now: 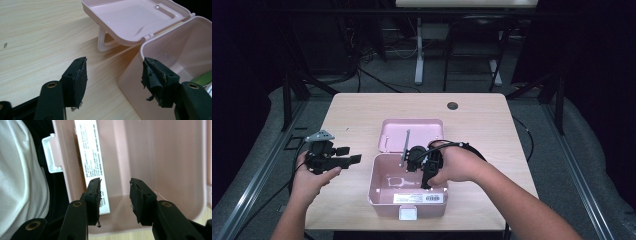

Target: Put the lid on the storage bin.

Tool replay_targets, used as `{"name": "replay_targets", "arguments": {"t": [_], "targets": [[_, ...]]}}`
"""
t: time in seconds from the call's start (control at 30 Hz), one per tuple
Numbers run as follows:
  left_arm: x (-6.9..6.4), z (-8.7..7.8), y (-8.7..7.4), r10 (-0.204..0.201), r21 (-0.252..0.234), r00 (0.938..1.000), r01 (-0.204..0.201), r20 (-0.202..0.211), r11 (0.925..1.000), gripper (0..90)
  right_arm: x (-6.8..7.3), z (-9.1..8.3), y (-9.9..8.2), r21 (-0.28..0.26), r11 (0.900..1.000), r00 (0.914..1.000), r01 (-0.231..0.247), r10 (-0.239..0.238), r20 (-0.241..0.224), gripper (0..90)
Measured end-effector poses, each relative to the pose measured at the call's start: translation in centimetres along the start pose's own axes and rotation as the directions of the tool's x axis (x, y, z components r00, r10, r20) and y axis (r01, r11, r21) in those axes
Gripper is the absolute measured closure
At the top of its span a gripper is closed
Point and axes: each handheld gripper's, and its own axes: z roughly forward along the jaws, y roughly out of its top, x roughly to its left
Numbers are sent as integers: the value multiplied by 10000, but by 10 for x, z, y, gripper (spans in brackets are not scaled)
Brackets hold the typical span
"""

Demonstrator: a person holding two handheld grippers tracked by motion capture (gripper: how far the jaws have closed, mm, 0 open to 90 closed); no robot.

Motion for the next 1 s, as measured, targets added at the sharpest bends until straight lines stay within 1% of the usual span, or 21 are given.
{"name": "replay_targets", "arguments": {"t": [0.07, 0.1, 0.17, 0.27, 0.33, 0.4, 0.5, 0.53, 0.6, 0.63, 0.67, 0.7, 0.77, 0.83, 0.87, 0.9, 1.0], "targets": [[-1, 0, 0, 17, -9, 10000, -17, 36, 10000, 343, -3, -2, -4, -121, 9998, 9998, -178, 179, 70, 600], [-1, 0, 0, 104, -5, 9999, -104, 122, 9999, 328, -3, -3, -5, -140, 9996, 9997, -240, 241, 82, 595], [-2, 0, 1, 149, 96, 9997, -151, 167, 9998, 305, -5, -5, -8, -220, 9992, 9993, -341, 345, 166, 588], [-5, 2, 1, 356, 182, 9992, -359, 170, 9992, 305, -9, -7, -13, -418, 9980, 9981, -467, 483, 395, 567], [-7, 3, 2, 544, 203, 9984, -547, 145, 9983, 307, -14, -10, -17, -615, 9955, 9957, -724, 757, 529, 559], [-8, 3, 2, 586, 180, 9982, -588, 137, 9981, 317, -18, -13, -20, -735, 9924, 9930, -990, 1033, 565, 554], [-10, 3, 3, 672, 212, 9976, -675, 169, 9975, 342, -23, -16, -24, -789, 9895, 9907, -1208, 1251, 527, 548], [-11, 3, 2, 669, 187, 9976, -672, 171, 9976, 346, -24, -16, -25, -814, 9887, 9899, -1258, 1305, 554, 548], [-12, 4, 2, 770, 142, 9968, -773, 216, 9969, 384, -26, -17, -28, -842, 9863, 9872, -1419, 1472, 609, 547], [-13, 4, 2, 821, 121, 9963, -824, 234, 9965, 385, -28, -18, -29, -857, 9846, 9853, -1523, 1580, 653, 548], [-14, 4, 2, 819, 158, 9962, -824, 306, 9965, 390, -29, -20, -31, -931, 9814, 9825, -1680, 1744, 655, 551], [-14, 5, 2, 868, 121, 9957, -872, 332, 9961, 412, -31, -20, -32, -1011, 9797, 9815, -1731, 1800, 644, 552], [-15, 5, 2, 789, 60, 9960, -792, 417, 9968, 417, -34, -22, -35, -1250, 9736, 9774, -1908, 2003, 679, 551], [-16, 6, 2, 855, -42, 9950, -854, 512, 9963, 435, -38, -23, -38, -1429, 9680, 9730, -2062, 2184, 752, 545], [-16, 6, 1, 912, -85, 9943, -909, 545, 9958, 436, -40, -23, -41, -1617, 9610, 9684, -2242, 2383, 732, 545], [-16, 6, 1, 937, -136, 9941, -931, 543, 9956, 436, -43, -23, -44, -1796, 9518, 9616, -2487, 2649, 724, 544], [-18, 7, 0, 1009, -318, 9931, -991, 593, 9946, 438, -51, -23, -52, -2201, 9346, 9480, -2794, 3049, 912, 538]]}}
